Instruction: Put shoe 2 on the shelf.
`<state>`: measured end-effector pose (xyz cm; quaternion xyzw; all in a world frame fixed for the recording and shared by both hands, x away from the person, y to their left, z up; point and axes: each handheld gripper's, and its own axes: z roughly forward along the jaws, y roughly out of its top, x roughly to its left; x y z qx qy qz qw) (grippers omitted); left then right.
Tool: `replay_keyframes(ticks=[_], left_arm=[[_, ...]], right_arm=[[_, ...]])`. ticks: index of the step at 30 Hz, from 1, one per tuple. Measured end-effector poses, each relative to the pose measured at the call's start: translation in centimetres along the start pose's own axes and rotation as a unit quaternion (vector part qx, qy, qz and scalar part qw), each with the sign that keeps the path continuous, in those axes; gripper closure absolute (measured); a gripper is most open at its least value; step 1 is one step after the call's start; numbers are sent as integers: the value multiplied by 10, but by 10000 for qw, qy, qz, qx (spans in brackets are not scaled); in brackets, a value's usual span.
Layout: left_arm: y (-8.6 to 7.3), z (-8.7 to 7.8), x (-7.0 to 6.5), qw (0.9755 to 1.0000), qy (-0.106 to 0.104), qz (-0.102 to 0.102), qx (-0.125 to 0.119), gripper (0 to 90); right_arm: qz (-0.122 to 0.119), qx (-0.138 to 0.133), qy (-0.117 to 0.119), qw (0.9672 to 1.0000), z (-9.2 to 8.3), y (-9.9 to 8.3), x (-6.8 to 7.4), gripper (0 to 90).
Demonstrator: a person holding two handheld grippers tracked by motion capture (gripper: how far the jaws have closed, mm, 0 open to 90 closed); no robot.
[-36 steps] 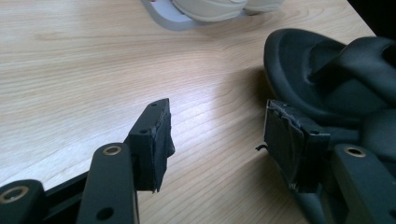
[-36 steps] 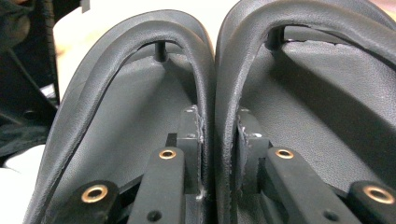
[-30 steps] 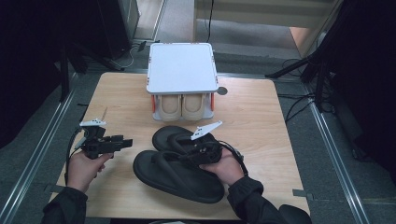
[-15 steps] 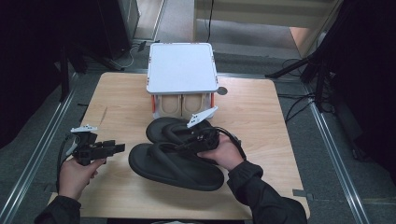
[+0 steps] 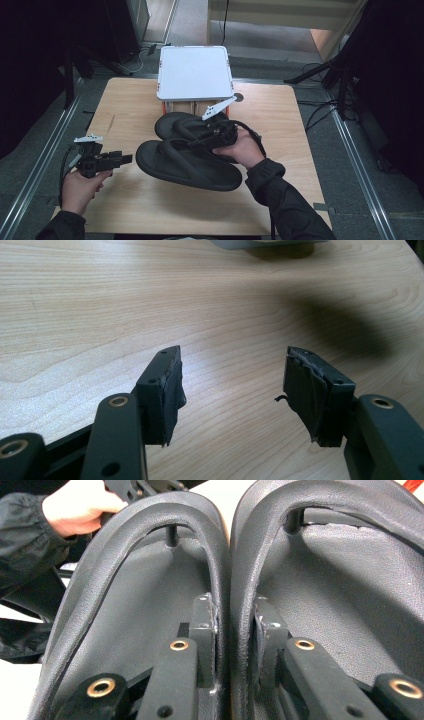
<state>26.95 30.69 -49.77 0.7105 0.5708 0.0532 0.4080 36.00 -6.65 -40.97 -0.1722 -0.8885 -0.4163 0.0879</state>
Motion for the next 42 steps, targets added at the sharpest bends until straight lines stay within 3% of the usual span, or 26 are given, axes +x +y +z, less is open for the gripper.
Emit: replay_keyframes(ticks=[6,16,23,30,35,42], left_arm=[[0,0,0,10000,1,6,12,414],[0,0,0,10000,-2,2,10,414],[0,1,0,10000,-1,13,14,413],[0,2,0,10000,-20,34,53,414],[0,3,-1,9999,-29,58,85,414],[1,5,-2,9999,-57,59,78,413]], right_arm=[[-42,-48,69,10000,-11,15,0,758],[-107,-117,-141,9998,-29,45,3,758],[79,-281,-353,9989,-38,66,-14,758],[241,-217,-782,9964,-35,83,-32,758],[432,-302,-1090,9926,-30,91,-48,758],[866,-369,-1633,9821,-22,104,-71,758]])
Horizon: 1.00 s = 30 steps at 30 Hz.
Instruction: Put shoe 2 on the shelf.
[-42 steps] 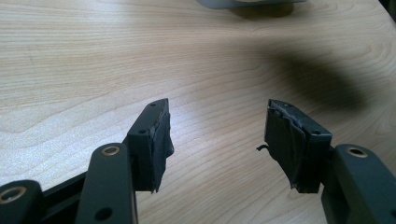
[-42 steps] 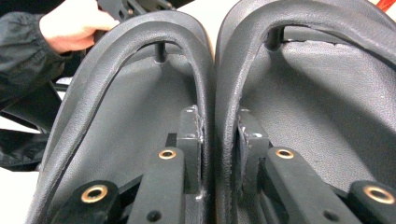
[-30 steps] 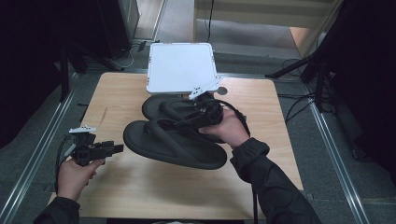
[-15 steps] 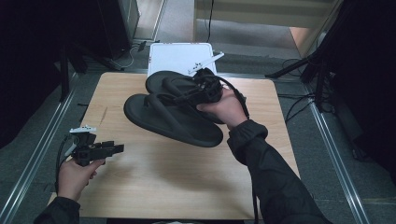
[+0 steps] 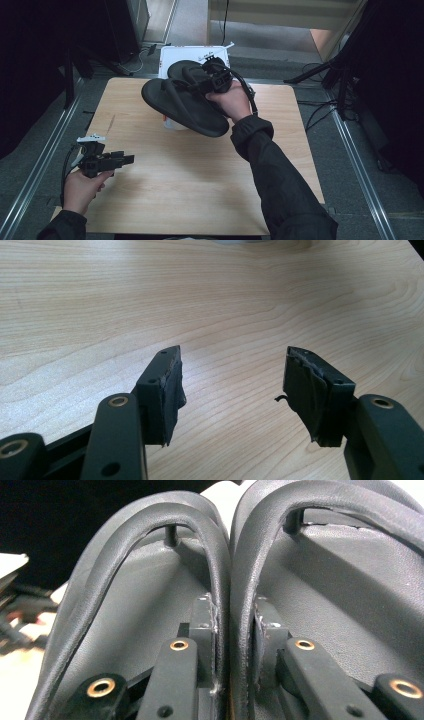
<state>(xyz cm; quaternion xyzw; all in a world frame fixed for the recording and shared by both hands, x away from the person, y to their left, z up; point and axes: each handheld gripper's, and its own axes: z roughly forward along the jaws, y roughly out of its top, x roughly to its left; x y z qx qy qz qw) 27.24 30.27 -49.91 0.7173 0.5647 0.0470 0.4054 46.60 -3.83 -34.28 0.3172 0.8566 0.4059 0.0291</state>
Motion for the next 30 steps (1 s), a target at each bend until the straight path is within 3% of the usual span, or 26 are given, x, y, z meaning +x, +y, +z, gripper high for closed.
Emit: replay_keyframes(ticks=[4,7,10,14,17,21,24,28,30], left_arm=[[1,1,-1,10000,-33,8,38,414],[1,2,-2,10000,-50,35,67,414],[1,3,-3,10000,-78,42,46,413],[2,3,-5,9998,-124,118,-33,414],[3,4,-5,9998,-131,123,-73,415],[5,6,-5,9998,-159,123,-32,416],[7,8,-7,9996,-197,178,-34,416],[10,12,-7,9994,-256,224,3,415],[12,14,-7,9993,-289,225,4,416]], right_arm=[[235,-35,-399,9989,7,10,-6,758],[701,-143,-731,9948,12,18,-14,758],[1102,-297,-995,9885,17,23,-22,758],[1527,-430,-1362,9779,23,32,-31,757],[1636,-474,-1652,9714,28,39,-32,757],[1922,-566,-2139,9561,34,48,-30,757],[2099,-671,-2344,9468,41,54,-30,756],[2309,-765,-2468,9381,48,59,-30,755],[2435,-868,-2565,9313,50,61,-29,755]])
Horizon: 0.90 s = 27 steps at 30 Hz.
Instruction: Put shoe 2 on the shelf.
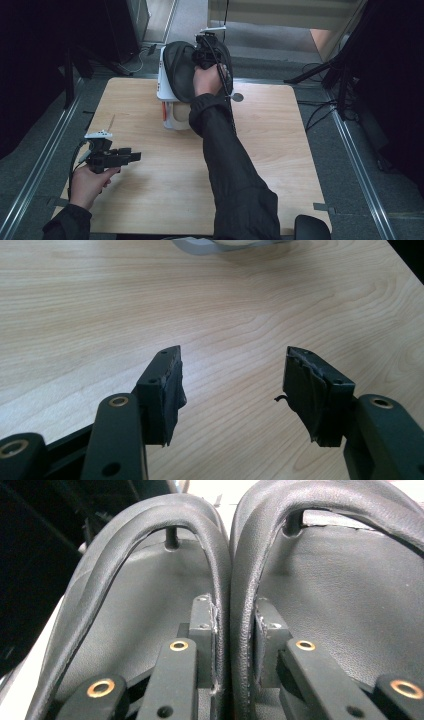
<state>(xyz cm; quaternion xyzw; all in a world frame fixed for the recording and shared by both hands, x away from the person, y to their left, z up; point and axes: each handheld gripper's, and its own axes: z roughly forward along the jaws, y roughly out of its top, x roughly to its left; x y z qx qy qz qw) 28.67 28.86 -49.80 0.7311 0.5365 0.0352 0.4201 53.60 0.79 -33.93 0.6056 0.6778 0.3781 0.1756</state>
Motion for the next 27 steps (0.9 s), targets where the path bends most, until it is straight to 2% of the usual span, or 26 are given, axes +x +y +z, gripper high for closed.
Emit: replay_keyframes(ticks=[8,10,13,17,21,25,27], left_arm=[[6,7,-2,9999,-87,72,80,415],[6,9,-3,9999,-88,103,91,415],[7,11,-4,9997,-98,137,173,415],[7,13,-6,9996,-91,159,201,415],[7,13,-5,9996,-81,148,209,415],[7,14,-5,9996,-90,157,232,412],[7,15,-6,9995,-103,163,263,412]], right_arm=[[169,-25,-160,9997,12,3,13,752],[103,-44,-189,9998,13,2,15,752],[46,-134,-247,9996,13,3,13,753],[122,-120,-269,9995,13,4,9,752],[199,-129,-185,9995,13,4,10,751],[104,-153,-228,9996,14,3,12,749],[197,-114,-173,9996,14,4,10,748]])
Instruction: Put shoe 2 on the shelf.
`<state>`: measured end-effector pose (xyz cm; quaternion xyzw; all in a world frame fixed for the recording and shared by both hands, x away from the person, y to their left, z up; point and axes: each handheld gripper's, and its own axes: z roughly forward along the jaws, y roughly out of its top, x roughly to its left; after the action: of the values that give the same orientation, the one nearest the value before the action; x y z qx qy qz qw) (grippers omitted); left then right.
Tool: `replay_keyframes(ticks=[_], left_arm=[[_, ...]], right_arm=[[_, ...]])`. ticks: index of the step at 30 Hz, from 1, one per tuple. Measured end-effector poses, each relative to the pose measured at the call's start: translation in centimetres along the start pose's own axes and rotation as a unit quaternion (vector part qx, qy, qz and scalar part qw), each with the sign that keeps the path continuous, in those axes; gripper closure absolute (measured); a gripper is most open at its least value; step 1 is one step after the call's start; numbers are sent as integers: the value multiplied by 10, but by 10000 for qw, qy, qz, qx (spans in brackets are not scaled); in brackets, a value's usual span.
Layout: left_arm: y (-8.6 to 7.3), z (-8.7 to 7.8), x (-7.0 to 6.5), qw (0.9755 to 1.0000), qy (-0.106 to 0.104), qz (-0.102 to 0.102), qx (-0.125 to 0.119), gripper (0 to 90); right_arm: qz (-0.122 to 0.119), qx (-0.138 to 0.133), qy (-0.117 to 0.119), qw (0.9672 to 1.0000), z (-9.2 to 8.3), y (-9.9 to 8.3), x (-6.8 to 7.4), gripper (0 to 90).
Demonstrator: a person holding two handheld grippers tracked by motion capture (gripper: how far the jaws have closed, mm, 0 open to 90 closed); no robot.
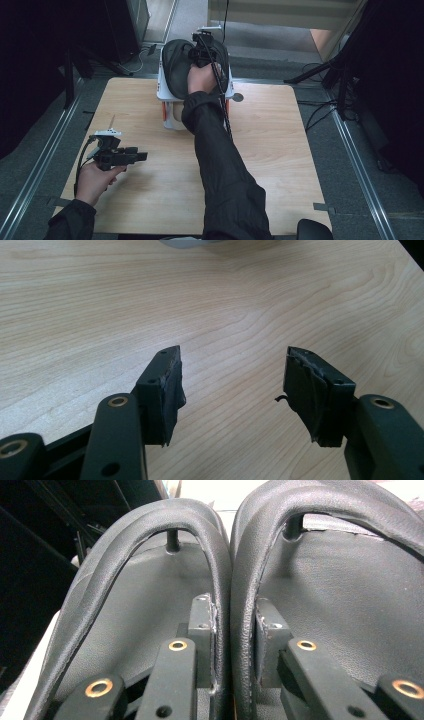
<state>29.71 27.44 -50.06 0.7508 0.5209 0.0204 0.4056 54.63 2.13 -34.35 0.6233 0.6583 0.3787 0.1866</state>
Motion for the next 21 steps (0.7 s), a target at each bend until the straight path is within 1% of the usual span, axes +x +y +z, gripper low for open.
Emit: replay_keyframes(ticks=[3,6,9,10,13,16,21], left_arm=[[0,1,-1,10000,8,29,19,412],[0,1,-1,10000,10,32,19,412],[0,1,-1,10000,7,16,12,412],[1,1,0,10000,7,16,18,412],[1,1,-1,10000,6,11,22,412],[1,1,-1,10000,8,14,18,412],[1,1,0,10000,18,9,-2,412]], right_arm=[[0,-10,36,10000,0,0,0,735],[97,-26,107,9999,1,-1,-2,699],[93,-27,130,9999,0,-2,-3,682],[104,-25,198,9997,0,-2,-3,651],[148,6,278,9995,0,-3,-3,617],[81,-4,286,9996,-1,-4,-3,602],[88,-11,399,9992,-4,-6,-7,585]])
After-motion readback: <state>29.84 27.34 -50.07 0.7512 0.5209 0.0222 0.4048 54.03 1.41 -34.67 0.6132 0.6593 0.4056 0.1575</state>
